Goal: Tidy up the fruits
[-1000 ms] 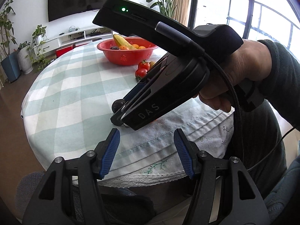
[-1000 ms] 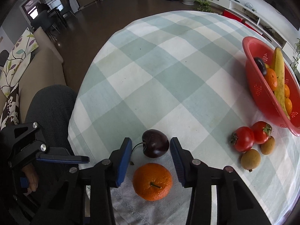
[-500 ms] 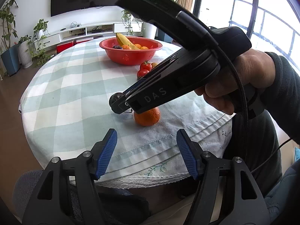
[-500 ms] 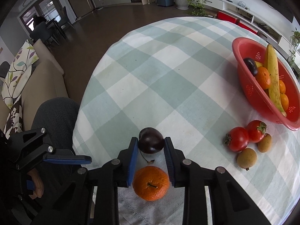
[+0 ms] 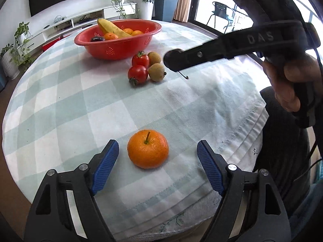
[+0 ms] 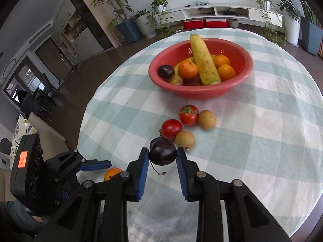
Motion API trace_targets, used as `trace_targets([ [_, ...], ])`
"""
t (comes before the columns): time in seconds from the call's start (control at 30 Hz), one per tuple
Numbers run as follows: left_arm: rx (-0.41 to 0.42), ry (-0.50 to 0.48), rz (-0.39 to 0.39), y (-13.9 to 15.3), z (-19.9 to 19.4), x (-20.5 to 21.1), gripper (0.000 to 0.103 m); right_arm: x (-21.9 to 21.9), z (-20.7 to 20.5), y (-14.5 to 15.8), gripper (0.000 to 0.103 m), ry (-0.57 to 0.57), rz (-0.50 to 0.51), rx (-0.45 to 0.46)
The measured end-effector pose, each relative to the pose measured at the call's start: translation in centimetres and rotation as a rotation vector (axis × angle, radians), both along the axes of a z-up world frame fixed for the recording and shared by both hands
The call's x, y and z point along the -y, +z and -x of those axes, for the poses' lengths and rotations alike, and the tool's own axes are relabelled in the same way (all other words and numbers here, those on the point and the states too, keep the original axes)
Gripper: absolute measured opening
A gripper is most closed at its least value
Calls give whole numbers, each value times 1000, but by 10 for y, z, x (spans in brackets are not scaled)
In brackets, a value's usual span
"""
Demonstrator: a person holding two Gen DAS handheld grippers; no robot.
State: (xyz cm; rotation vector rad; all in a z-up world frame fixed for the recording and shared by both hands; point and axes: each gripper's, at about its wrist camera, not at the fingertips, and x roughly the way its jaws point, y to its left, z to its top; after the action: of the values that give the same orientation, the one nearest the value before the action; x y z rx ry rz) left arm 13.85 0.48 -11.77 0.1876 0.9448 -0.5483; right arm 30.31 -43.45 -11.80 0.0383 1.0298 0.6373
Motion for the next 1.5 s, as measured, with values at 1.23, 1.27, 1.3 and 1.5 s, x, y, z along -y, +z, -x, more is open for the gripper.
trace_targets([
  [1.23,174,120,16,109,-162,-5,37,18,-77,74,30,-90,15,230],
  [1.27,169,124,19,109,-173,-4,37,16,-84,75,30,-88,18,234],
  [1.3,166,128,18,108,-183,-3,37,14,-91,75,30,-89,25,238],
  [1.5,121,155,-1,84,-228,3,37,2,-130,51,30,-105,121,222],
])
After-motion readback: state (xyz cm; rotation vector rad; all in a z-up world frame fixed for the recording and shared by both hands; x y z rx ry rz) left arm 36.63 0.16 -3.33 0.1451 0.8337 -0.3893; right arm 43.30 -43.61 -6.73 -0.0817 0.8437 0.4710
